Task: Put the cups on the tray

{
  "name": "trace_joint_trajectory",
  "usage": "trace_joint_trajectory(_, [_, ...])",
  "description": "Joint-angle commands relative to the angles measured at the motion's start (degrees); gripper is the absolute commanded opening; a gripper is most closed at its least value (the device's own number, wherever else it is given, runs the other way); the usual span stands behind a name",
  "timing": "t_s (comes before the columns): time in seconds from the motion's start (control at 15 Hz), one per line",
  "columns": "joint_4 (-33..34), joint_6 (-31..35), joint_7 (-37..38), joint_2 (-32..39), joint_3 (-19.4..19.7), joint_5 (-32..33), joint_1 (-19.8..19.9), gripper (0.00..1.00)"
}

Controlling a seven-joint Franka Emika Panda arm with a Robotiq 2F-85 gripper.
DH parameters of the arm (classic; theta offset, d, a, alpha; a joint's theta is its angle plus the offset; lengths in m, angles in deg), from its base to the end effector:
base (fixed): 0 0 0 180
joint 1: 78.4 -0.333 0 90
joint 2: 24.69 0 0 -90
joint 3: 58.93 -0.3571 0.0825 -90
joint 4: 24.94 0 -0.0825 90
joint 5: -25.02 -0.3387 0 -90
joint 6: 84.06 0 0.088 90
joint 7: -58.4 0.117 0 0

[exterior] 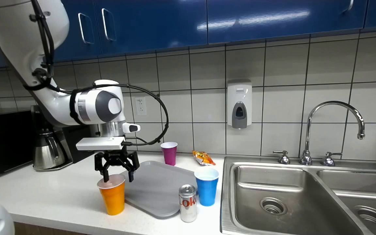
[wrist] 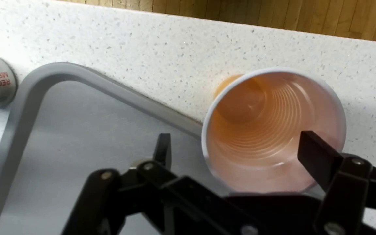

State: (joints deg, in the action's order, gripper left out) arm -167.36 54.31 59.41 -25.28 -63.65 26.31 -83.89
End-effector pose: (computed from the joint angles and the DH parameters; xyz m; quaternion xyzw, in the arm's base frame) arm 0.4270 0.0766 0.3535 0.9956 0.0888 -0.0293 0.0106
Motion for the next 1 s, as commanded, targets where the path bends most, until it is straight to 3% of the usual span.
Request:
trace_joint_trajectory(0.0, [-0.8, 1.8, -0.1, 0.5, -0.5, 0.3, -0.2, 1.00])
trace_joint_trajectory(0.2, [-1.1, 2.3, -0.1, 0.7, -0.5, 0.2, -0.5, 1.00])
trace_joint_trajectory(0.27, [-1.3, 2.6, 0.0, 0.6, -0.5, 0.3, -0.5, 0.75])
trace_joint_trajectory(0.4, [-1.5, 2.9, 0.0, 0.5, -0.5, 0.6, -0.6, 0.68])
trace_joint_trajectory(0.93, [-2.2, 2.8, -0.2, 0.2, -0.5, 0.7, -0.5, 0.05])
